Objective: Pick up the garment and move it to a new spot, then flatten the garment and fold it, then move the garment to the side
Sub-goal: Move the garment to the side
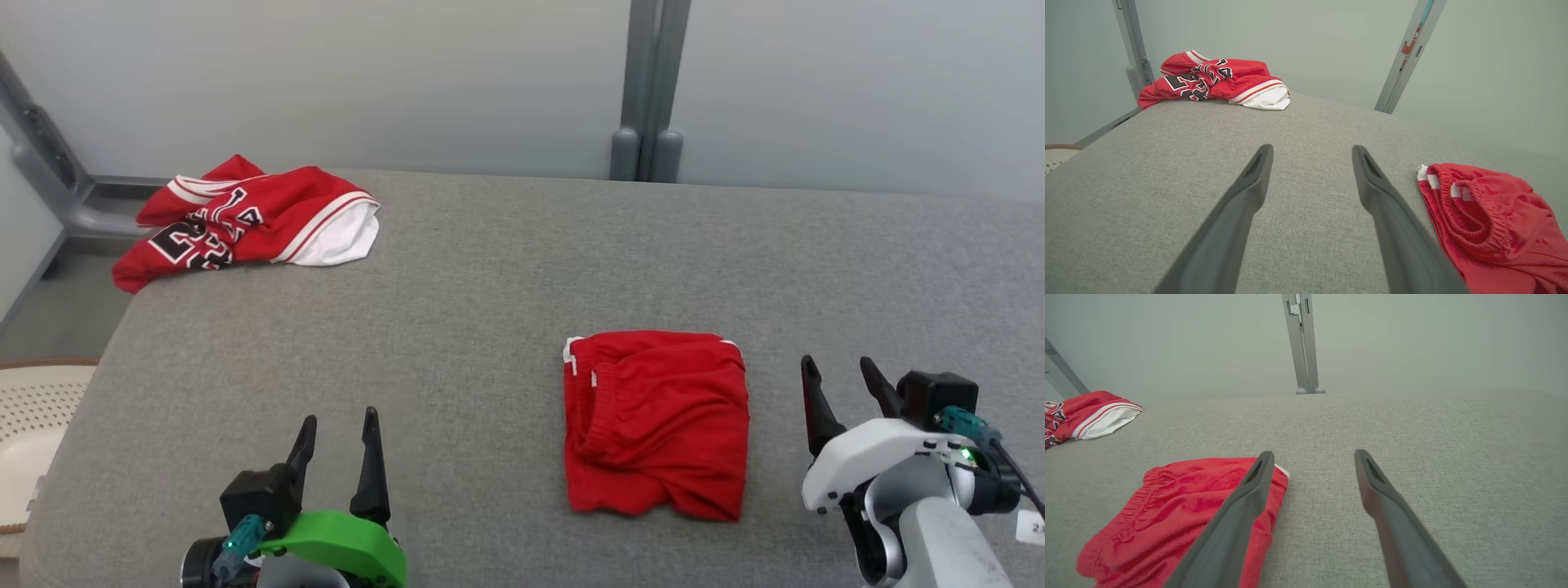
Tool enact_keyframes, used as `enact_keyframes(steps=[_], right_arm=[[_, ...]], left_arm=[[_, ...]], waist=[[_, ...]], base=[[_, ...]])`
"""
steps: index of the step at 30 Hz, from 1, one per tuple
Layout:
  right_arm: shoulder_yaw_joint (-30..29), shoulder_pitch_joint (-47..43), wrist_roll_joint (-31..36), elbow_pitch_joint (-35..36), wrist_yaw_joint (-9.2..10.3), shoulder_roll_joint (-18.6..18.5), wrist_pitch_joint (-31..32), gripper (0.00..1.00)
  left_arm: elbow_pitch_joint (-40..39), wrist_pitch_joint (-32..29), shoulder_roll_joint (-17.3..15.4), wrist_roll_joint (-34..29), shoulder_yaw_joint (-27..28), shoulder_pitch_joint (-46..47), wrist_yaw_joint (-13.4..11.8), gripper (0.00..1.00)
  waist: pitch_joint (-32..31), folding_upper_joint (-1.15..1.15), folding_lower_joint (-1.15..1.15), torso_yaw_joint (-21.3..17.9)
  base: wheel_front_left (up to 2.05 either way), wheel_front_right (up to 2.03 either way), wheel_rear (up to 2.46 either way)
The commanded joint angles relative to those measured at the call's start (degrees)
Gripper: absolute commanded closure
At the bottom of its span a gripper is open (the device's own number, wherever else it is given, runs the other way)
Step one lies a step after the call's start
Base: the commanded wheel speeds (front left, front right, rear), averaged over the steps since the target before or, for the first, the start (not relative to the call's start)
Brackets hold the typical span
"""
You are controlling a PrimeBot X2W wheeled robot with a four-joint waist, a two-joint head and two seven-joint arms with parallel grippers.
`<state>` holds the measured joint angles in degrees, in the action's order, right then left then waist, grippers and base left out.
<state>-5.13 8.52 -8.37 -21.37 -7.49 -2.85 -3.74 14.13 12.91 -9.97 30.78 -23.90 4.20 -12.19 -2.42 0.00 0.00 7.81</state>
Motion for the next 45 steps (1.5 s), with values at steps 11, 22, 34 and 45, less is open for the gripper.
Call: enact_keyframes(steps=[11,22,34,45], right_arm=[[-2.3,5.3,-1.3,-9.9,0.00,-0.1,13.5,0.00],[-1.5,6.0,-2.5,-16.6,0.00,0.0,18.2,0.55],[-1.3,13.5,2.8,-15.0,0.05,-0.4,10.5,1.00],[-3.2,20.9,6.3,-14.3,0.05,-3.6,7.4,1.00]], left_arm=[[0.3,0.1,-0.5,0.1,-0.3,0.6,0.1,0.00],[0.6,0.7,-0.5,0.0,-0.3,0.9,-0.2,0.00],[-0.2,1.1,-0.2,-1.4,-1.4,4.2,0.2,0.00],[0.5,-0.6,0.3,-4.0,-4.3,13.0,1.6,0.00]], waist=[[2.4,0.00,0.00,10.1],[4.9,0.00,0.00,10.2],[10.0,0.00,0.00,-3.0],[17.6,0.00,0.00,-22.9]], base=[[0.00,0.00,0.00],[0.00,0.00,0.00],[0.00,0.00,0.00],[0.00,0.00,0.00]])
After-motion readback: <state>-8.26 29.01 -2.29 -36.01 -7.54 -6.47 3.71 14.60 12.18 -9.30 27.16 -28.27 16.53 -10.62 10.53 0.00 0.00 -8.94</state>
